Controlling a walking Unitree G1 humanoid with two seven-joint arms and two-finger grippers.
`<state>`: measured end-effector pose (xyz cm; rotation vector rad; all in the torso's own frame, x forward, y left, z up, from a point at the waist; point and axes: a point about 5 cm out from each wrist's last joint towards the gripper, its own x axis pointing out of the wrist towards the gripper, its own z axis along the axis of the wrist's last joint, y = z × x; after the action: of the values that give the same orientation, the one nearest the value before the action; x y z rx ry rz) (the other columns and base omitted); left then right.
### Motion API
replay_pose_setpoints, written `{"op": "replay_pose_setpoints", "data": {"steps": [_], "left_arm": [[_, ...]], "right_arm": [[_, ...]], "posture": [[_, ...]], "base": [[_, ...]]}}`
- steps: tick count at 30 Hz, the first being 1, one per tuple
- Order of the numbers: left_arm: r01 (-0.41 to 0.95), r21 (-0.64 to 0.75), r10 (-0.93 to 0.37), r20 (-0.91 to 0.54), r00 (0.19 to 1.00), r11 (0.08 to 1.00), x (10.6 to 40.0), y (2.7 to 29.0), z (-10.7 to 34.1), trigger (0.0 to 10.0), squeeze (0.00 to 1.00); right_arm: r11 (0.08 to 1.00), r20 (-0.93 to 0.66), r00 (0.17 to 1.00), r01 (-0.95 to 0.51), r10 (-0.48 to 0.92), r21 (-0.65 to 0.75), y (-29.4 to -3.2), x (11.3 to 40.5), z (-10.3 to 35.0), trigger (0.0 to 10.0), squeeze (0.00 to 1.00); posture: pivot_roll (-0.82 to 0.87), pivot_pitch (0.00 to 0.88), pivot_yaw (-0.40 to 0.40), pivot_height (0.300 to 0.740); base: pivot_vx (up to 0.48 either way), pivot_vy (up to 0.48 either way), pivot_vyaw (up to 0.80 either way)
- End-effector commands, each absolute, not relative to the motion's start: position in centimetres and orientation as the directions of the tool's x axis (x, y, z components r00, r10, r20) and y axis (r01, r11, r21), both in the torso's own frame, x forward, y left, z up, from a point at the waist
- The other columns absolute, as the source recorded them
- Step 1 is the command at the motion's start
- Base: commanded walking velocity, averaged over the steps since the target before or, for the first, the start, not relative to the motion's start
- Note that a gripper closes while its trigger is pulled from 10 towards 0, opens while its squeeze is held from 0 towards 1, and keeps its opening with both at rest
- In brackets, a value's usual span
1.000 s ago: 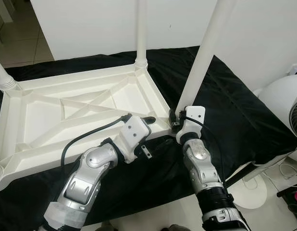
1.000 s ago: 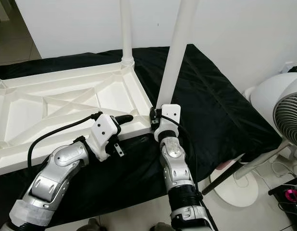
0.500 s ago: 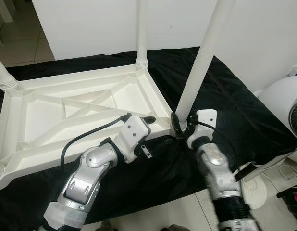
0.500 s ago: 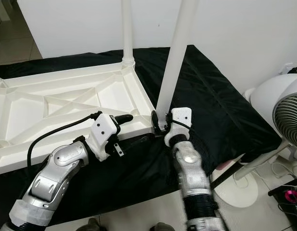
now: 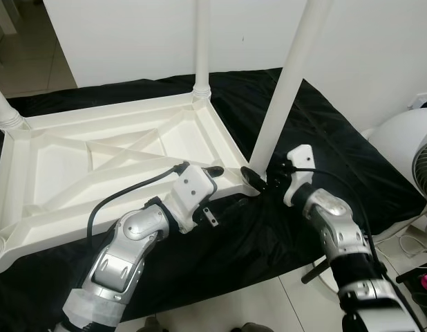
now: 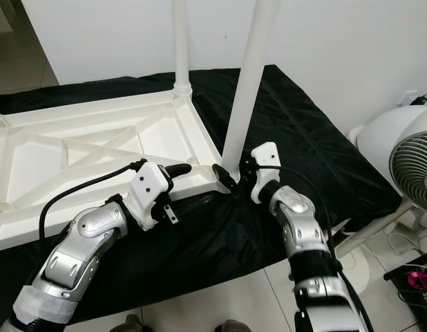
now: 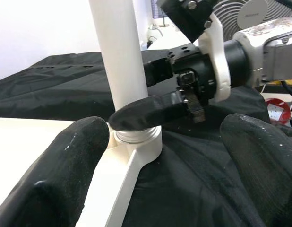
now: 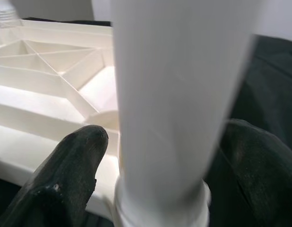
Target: Building children table
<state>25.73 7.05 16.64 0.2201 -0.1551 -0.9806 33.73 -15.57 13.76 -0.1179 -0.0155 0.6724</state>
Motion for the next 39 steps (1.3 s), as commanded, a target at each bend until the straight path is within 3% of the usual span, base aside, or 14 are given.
{"op": "replay_pose_setpoints", "data": {"steps": [1, 10, 11, 12, 20, 21, 22, 27, 29, 39], "left_arm": [[0.802, 0.255, -0.833, 0.027, 0.553, 0.541, 25.8, 7.0, 16.6, 10.0, 0.00], [0.797, 0.260, -0.830, 0.028, 0.557, 0.545, 25.9, 7.1, 16.7, 10.0, 0.00], [0.794, 0.261, -0.827, 0.029, 0.561, 0.548, 25.9, 7.2, 16.8, 10.0, 0.00], [0.789, 0.262, -0.823, 0.034, 0.568, 0.555, 26.0, 7.2, 16.9, 10.0, 0.00], [0.783, 0.262, -0.817, 0.043, 0.575, 0.565, 26.0, 7.0, 17.0, 10.0, 0.00], [0.782, 0.261, -0.816, 0.042, 0.577, 0.566, 26.0, 7.1, 17.0, 10.0, 0.00], [0.781, 0.262, -0.815, 0.041, 0.578, 0.567, 26.1, 7.2, 17.0, 10.0, 0.00], [0.781, 0.262, -0.815, 0.039, 0.578, 0.567, 26.1, 7.3, 17.0, 10.0, 0.00], [0.784, 0.262, -0.817, 0.035, 0.575, 0.563, 26.1, 7.3, 17.0, 10.0, 0.00], [0.789, 0.256, -0.821, 0.039, 0.569, 0.559, 26.1, 7.1, 17.1, 10.0, 0.00]], "right_arm": [[0.756, -0.051, 0.766, -0.642, 0.641, -0.130, -15.4, 34.2, 13.6, 10.0, 0.00], [0.718, -0.086, 0.732, -0.680, 0.675, -0.150, -14.7, 35.4, 13.8, 10.0, 0.00], [0.710, -0.099, 0.728, -0.684, 0.678, -0.168, -14.7, 35.5, 13.7, 3.1, 0.00], [0.700, -0.108, 0.720, -0.693, 0.686, -0.172, -14.7, 35.5, 13.6, 0.0, 0.00], [0.700, -0.118, 0.720, -0.693, 0.684, -0.173, -15.3, 35.1, 12.7, 0.0, 0.00], [0.710, -0.109, 0.727, -0.685, 0.677, -0.162, -15.4, 35.1, 12.6, 8.7, 0.00], [0.718, -0.101, 0.734, -0.678, 0.671, -0.155, -15.5, 35.0, 12.5, 10.0, 0.00], [0.743, -0.077, 0.755, -0.655, 0.651, -0.140, -15.6, 34.9, 12.5, 10.0, 0.00], [0.817, -0.070, 0.829, -0.558, 0.555, -0.143, -15.7, 35.2, 12.4, 10.0, 0.00], [0.908, -0.020, 0.911, -0.412, 0.412, -0.078, -14.2, 35.0, 12.6, 10.0, 0.00]], "posture": [[-0.05, 0.000, -0.005, 0.740], [-0.04, 0.000, -0.008, 0.740], [-0.03, 0.000, -0.010, 0.740], [-0.02, 0.000, -0.016, 0.740], [-0.03, 0.000, -0.010, 0.740], [-0.03, 0.000, -0.008, 0.740], [-0.03, 0.000, -0.005, 0.740], [-0.03, 0.001, -0.003, 0.740], [-0.04, 0.004, 0.005, 0.740], [-0.04, 0.007, 0.010, 0.740]], "base": [[0.000, 0.000, 0.00], [0.000, 0.000, 0.00], [0.000, 0.000, 0.00], [0.000, 0.000, 0.00], [0.000, 0.000, 0.00], [0.000, 0.000, 0.00], [0.000, 0.000, 0.00], [0.000, 0.000, 0.00], [0.000, 0.000, 0.00], [0.000, 0.000, 0.00]]}}
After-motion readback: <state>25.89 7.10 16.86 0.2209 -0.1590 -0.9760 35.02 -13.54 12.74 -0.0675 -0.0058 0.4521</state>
